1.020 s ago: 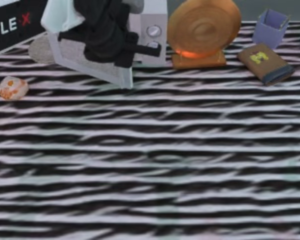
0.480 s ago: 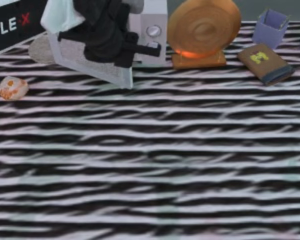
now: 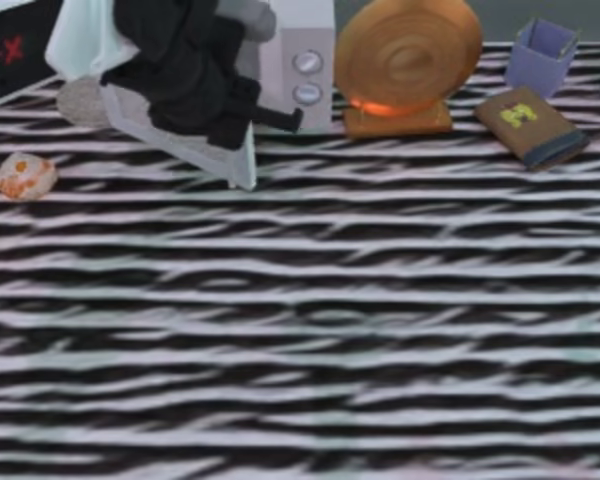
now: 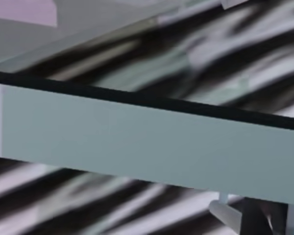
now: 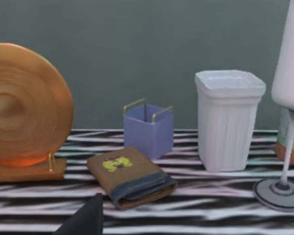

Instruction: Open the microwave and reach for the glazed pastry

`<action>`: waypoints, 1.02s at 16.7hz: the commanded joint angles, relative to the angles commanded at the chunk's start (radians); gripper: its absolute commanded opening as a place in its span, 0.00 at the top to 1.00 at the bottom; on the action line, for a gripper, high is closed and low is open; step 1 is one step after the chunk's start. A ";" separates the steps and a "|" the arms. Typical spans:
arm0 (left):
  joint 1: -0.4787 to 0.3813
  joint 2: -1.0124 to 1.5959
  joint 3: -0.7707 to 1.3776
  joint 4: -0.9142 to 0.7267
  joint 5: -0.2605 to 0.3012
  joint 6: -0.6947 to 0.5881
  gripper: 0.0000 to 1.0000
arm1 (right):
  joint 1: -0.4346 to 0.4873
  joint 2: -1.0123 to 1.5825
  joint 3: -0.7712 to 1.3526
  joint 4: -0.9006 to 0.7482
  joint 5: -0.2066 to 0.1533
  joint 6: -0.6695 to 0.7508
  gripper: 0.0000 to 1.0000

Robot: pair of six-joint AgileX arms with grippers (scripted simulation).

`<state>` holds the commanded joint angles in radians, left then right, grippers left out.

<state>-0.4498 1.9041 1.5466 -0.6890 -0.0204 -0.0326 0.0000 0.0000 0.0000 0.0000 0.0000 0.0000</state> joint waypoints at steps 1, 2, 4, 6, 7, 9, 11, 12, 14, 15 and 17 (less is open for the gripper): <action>0.003 -0.008 -0.007 0.005 0.006 0.011 1.00 | 0.000 0.000 0.000 0.000 0.000 0.000 0.00; 0.004 -0.009 -0.008 0.005 0.007 0.012 1.00 | 0.000 0.000 0.000 0.000 0.000 0.000 0.00; 0.004 -0.009 -0.008 0.005 0.007 0.012 1.00 | 0.000 0.000 0.000 0.000 0.000 0.000 0.00; 0.004 -0.009 -0.008 0.005 0.007 0.012 1.00 | 0.000 0.000 0.000 0.000 0.000 0.000 0.00; 0.004 -0.009 -0.008 0.005 0.007 0.012 1.00 | 0.000 0.000 0.000 0.000 0.000 0.000 0.00; 0.004 -0.009 -0.008 0.005 0.007 0.012 1.00 | 0.000 0.000 0.000 0.000 0.000 0.000 0.00; 0.004 -0.009 -0.008 0.005 0.007 0.012 1.00 | 0.000 0.000 0.000 0.000 0.000 0.000 0.00; 0.004 -0.009 -0.008 0.005 0.007 0.012 1.00 | 0.000 0.000 0.000 0.000 0.000 0.000 0.00; 0.004 -0.009 -0.008 0.005 0.007 0.012 1.00 | 0.000 0.000 0.000 0.000 0.000 0.000 0.00; 0.004 -0.009 -0.008 0.005 0.007 0.012 1.00 | 0.000 0.000 0.000 0.000 0.000 0.000 0.00; 0.004 -0.009 -0.008 0.005 0.007 0.012 1.00 | 0.000 0.000 0.000 0.000 0.000 0.000 0.00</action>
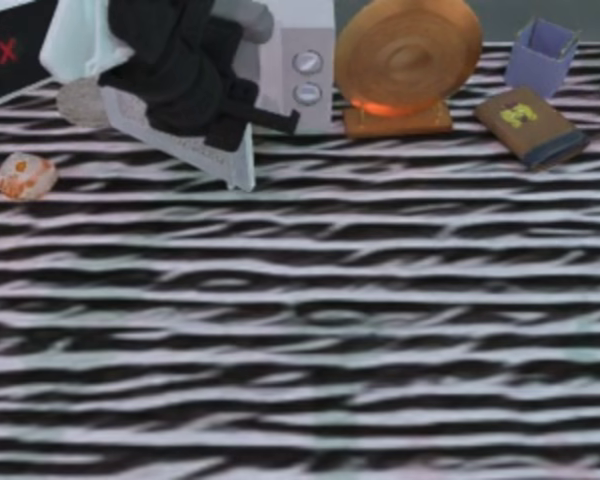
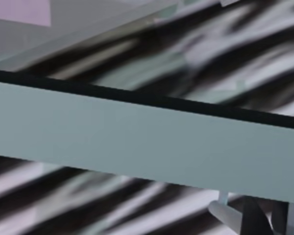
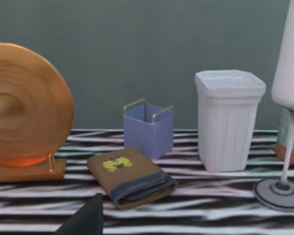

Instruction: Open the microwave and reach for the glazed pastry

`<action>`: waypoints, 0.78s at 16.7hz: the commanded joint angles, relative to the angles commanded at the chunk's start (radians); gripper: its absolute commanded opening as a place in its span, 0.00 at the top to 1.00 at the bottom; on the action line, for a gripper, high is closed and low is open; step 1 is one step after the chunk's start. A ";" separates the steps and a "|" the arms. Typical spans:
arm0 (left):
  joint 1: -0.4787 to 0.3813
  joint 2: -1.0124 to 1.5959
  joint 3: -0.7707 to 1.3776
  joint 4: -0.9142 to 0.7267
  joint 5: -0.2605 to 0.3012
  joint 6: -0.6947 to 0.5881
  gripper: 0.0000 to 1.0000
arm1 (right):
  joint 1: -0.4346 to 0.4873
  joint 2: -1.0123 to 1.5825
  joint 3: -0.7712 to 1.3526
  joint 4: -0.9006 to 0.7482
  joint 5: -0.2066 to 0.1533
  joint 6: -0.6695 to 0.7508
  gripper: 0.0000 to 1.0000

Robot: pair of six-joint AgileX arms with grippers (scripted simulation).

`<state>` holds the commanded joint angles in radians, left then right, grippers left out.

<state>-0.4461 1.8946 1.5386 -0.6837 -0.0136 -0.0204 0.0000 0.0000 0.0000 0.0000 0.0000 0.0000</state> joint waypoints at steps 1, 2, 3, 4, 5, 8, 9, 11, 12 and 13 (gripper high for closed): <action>0.000 0.000 0.000 0.000 0.000 0.000 1.00 | 0.000 0.000 0.000 0.000 0.000 0.000 0.00; 0.000 0.000 0.000 0.000 0.000 0.000 1.00 | 0.000 0.000 0.000 0.000 0.000 0.000 0.00; 0.000 0.000 0.000 0.000 0.000 0.000 1.00 | 0.000 0.000 0.000 0.000 0.000 0.000 0.00; 0.000 0.000 0.000 0.000 0.000 0.000 1.00 | 0.000 0.000 0.000 0.000 0.000 0.000 0.00; 0.000 0.000 0.000 0.000 0.000 0.000 1.00 | 0.000 0.000 0.000 0.000 0.000 0.000 0.00; 0.000 0.000 0.000 0.000 0.000 0.000 1.00 | 0.000 0.000 0.000 0.000 0.000 0.000 0.00; -0.005 0.003 -0.003 0.000 0.007 -0.004 1.00 | 0.000 0.000 0.000 0.000 0.000 0.000 0.00; 0.000 -0.005 -0.011 0.003 0.014 0.011 1.00 | 0.000 0.000 0.000 0.000 0.000 0.000 0.00; 0.006 -0.015 -0.023 0.005 0.024 0.029 1.00 | 0.000 0.000 0.000 0.000 0.000 0.000 0.00; 0.014 -0.025 -0.038 0.006 0.035 0.053 1.00 | 0.000 0.000 0.000 0.000 0.000 0.000 0.00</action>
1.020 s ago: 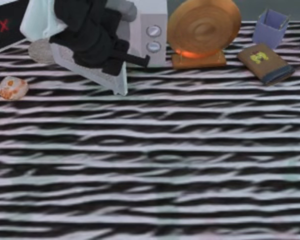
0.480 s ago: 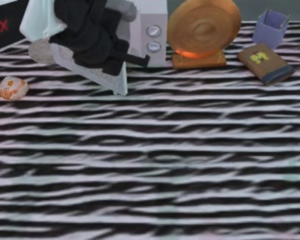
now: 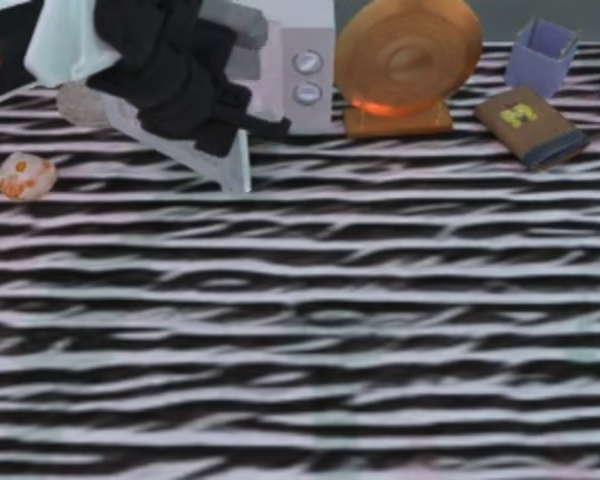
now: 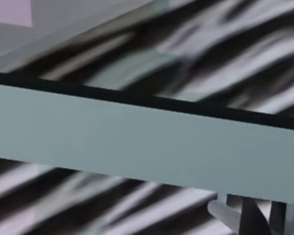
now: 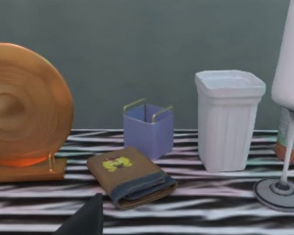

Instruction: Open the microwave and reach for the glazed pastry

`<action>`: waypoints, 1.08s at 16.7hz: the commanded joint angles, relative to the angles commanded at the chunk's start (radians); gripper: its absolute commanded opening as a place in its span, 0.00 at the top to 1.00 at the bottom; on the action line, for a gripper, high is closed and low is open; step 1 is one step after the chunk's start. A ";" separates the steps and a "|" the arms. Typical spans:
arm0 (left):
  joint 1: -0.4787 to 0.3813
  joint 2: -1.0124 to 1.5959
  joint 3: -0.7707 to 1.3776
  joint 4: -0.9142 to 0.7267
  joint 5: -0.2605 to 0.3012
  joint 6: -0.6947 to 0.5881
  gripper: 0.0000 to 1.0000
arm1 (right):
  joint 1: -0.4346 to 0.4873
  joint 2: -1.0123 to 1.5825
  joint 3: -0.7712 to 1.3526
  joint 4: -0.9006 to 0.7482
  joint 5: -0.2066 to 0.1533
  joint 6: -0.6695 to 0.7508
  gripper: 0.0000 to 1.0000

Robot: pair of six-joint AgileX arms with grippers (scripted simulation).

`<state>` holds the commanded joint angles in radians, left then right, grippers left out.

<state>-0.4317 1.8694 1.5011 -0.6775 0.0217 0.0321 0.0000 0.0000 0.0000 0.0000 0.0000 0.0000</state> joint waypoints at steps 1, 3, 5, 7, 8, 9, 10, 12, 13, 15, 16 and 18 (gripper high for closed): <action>0.009 -0.011 -0.017 0.001 0.013 0.025 1.00 | 0.000 0.000 0.000 0.000 0.000 0.000 0.00; 0.025 -0.033 -0.044 0.005 0.037 0.071 1.00 | 0.000 0.000 0.000 0.000 0.000 0.000 0.00; 0.032 -0.046 -0.054 0.010 0.049 0.092 1.00 | 0.000 0.000 0.000 0.000 0.000 0.000 0.00; 0.032 -0.046 -0.054 0.010 0.049 0.092 1.00 | 0.000 0.000 0.000 0.000 0.000 0.000 0.00; 0.032 -0.046 -0.054 0.010 0.049 0.092 1.00 | 0.000 0.000 0.000 0.000 0.000 0.000 0.00; 0.032 -0.046 -0.054 0.010 0.049 0.092 1.00 | 0.000 0.000 0.000 0.000 0.000 0.000 0.00; 0.032 -0.046 -0.054 0.010 0.049 0.092 1.00 | 0.000 0.000 0.000 0.000 0.000 0.000 0.00; 0.032 -0.046 -0.054 0.010 0.049 0.092 1.00 | 0.000 0.000 0.000 0.000 0.000 0.000 0.00; 0.032 -0.046 -0.054 0.010 0.049 0.092 1.00 | 0.000 0.000 0.000 0.000 0.000 0.000 0.00; 0.032 -0.046 -0.054 0.010 0.049 0.092 1.00 | 0.000 0.000 0.000 0.000 0.000 0.000 0.00; 0.032 -0.046 -0.054 0.010 0.049 0.092 1.00 | 0.000 0.000 0.000 0.000 0.000 0.000 0.00; 0.032 -0.046 -0.054 0.010 0.049 0.092 1.00 | 0.000 0.000 0.000 0.000 0.000 0.000 0.00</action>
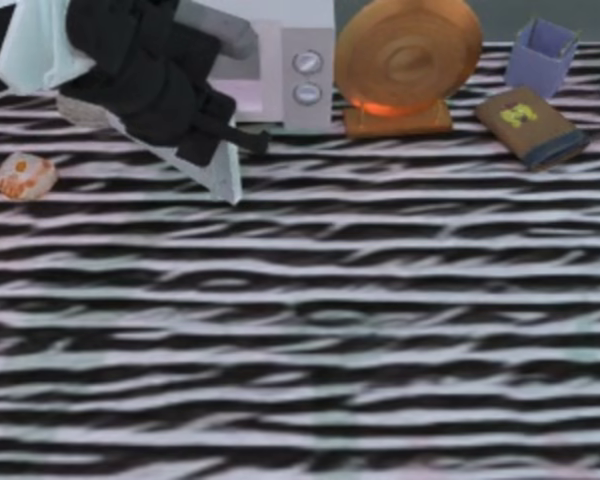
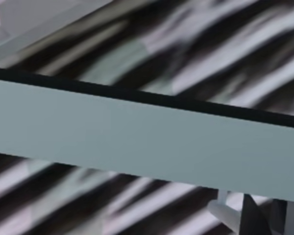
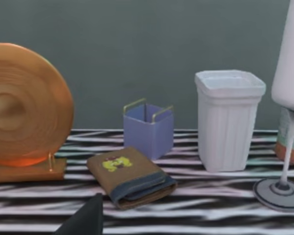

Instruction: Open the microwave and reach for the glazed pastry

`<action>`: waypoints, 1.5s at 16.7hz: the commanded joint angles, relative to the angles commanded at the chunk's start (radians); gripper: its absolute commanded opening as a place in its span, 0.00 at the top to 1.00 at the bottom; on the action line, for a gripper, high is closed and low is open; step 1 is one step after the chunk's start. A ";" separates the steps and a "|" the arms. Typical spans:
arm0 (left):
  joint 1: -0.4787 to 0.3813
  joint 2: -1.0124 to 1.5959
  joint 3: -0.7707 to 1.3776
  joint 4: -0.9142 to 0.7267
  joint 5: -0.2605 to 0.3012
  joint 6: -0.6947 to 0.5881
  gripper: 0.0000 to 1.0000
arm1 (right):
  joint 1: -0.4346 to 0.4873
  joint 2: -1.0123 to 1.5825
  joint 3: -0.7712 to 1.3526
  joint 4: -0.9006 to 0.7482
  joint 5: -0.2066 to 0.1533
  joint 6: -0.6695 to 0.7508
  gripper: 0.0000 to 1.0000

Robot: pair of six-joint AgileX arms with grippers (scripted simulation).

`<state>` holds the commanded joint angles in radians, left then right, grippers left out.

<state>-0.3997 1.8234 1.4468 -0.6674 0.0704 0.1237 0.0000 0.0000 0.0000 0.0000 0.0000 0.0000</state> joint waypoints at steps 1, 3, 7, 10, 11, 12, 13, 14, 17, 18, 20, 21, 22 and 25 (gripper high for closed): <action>0.000 0.000 0.000 0.000 0.000 0.000 1.00 | 0.000 0.000 0.000 0.000 0.000 0.000 0.00; 0.000 0.000 0.000 0.000 0.000 0.000 1.00 | 0.000 0.000 0.000 0.000 0.000 0.000 0.00; 0.000 0.000 0.000 0.000 0.000 0.000 1.00 | 0.000 0.000 0.000 0.000 0.000 0.000 0.00; 0.000 0.000 0.000 0.000 0.000 0.000 1.00 | 0.000 0.000 0.000 0.000 0.000 0.000 0.00; 0.000 0.000 0.000 0.000 0.000 0.000 1.00 | 0.000 0.000 0.000 0.000 0.000 0.000 0.00; -0.005 0.003 -0.004 0.000 0.006 -0.003 1.00 | 0.000 0.000 0.000 0.000 0.000 0.000 0.00; -0.004 0.002 -0.004 0.000 0.008 0.000 1.00 | 0.000 0.000 0.000 0.000 0.000 0.000 0.00; 0.001 -0.003 -0.008 0.000 0.014 0.011 1.00 | 0.000 0.000 0.000 0.000 0.000 0.000 0.00; 0.027 -0.025 -0.037 -0.005 0.047 0.078 1.00 | 0.000 0.000 0.000 0.000 0.000 0.000 0.00; 0.037 -0.033 -0.048 -0.008 0.060 0.104 1.00 | 0.000 0.000 0.000 0.000 0.000 0.000 0.00; 0.053 -0.050 -0.064 -0.009 0.083 0.147 1.00 | 0.000 0.000 0.000 0.000 0.000 0.000 0.00; 0.058 -0.056 -0.067 -0.009 0.090 0.158 1.00 | 0.000 0.000 0.000 0.000 0.000 0.000 0.00; 0.059 -0.057 -0.068 -0.008 0.091 0.161 1.00 | 0.000 0.000 0.000 0.000 0.000 0.000 0.00; 0.059 -0.057 -0.068 -0.008 0.091 0.161 1.00 | 0.000 0.000 0.000 0.000 0.000 0.000 0.00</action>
<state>-0.3408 1.7665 1.3790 -0.6756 0.1615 0.2846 0.0000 0.0000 0.0000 0.0000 0.0000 0.0000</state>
